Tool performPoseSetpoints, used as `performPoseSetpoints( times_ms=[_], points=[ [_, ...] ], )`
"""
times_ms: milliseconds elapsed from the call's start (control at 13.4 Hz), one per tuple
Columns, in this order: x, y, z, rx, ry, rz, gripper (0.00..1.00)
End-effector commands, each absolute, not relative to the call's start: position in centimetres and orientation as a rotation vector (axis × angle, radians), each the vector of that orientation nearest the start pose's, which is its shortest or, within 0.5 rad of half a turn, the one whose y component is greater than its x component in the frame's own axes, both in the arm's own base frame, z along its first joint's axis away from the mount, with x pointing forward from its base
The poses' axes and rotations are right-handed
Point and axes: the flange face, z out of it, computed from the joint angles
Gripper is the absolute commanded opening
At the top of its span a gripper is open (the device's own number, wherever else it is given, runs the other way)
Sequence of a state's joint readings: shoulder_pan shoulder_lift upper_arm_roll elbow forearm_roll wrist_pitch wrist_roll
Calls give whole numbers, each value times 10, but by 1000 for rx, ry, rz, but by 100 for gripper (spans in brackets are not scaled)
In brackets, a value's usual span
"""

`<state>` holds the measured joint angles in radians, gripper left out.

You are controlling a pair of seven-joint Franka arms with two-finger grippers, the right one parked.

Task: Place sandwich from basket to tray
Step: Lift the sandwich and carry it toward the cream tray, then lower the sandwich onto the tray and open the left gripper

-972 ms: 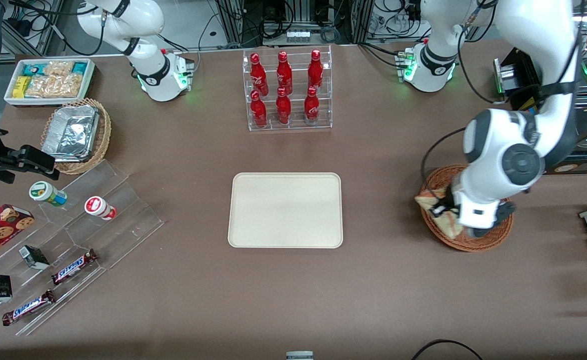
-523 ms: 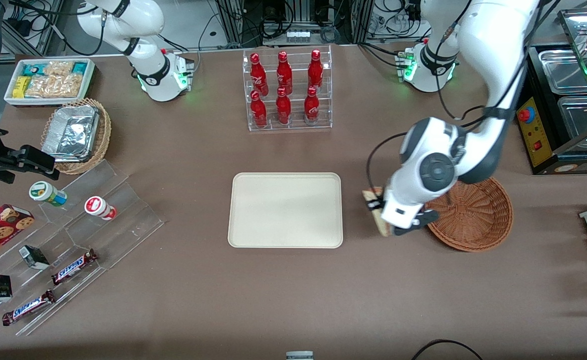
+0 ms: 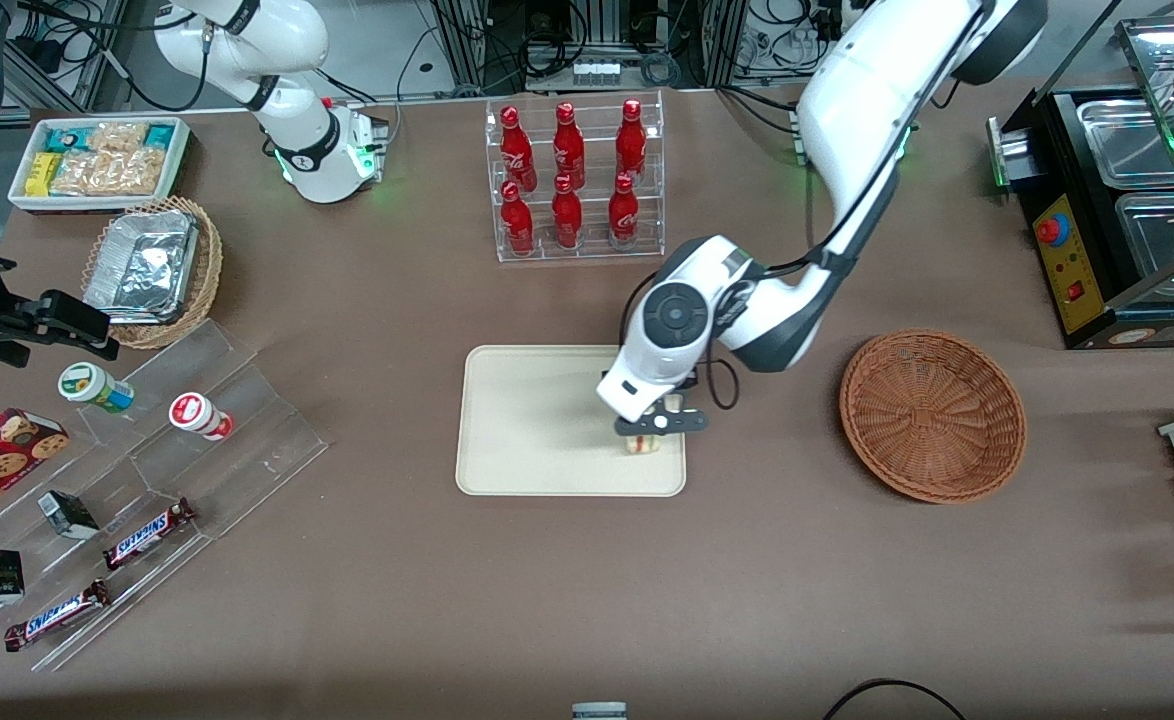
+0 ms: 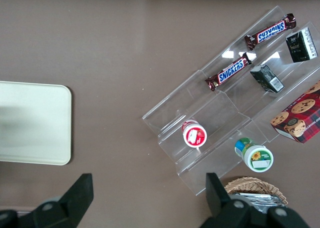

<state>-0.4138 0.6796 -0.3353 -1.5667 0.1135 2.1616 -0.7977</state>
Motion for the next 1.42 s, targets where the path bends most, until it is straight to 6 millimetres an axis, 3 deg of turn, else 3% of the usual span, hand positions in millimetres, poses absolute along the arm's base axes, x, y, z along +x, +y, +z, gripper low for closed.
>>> performPoseSetpoints(
  times_ms=[0, 299, 374, 598, 748, 822, 972, 1196, 1346],
  points=[
    [546, -455, 238, -3199, -61, 166, 40],
    [543, -456, 225, -3190, -63, 190, 41],
    [543, -455, 221, -3186, -61, 194, 46],
    [543, -455, 222, -3185, -58, 189, 68],
    [545, -454, 227, -3185, -61, 177, 95],
    [548, -452, 239, -3189, -69, 156, 99],
    [561, -438, 287, -3198, -119, 91, 100],
    [603, -346, 374, -3147, -290, 49, 100],
    [613, -293, 418, -3134, -251, 46, 100]
  ],
)
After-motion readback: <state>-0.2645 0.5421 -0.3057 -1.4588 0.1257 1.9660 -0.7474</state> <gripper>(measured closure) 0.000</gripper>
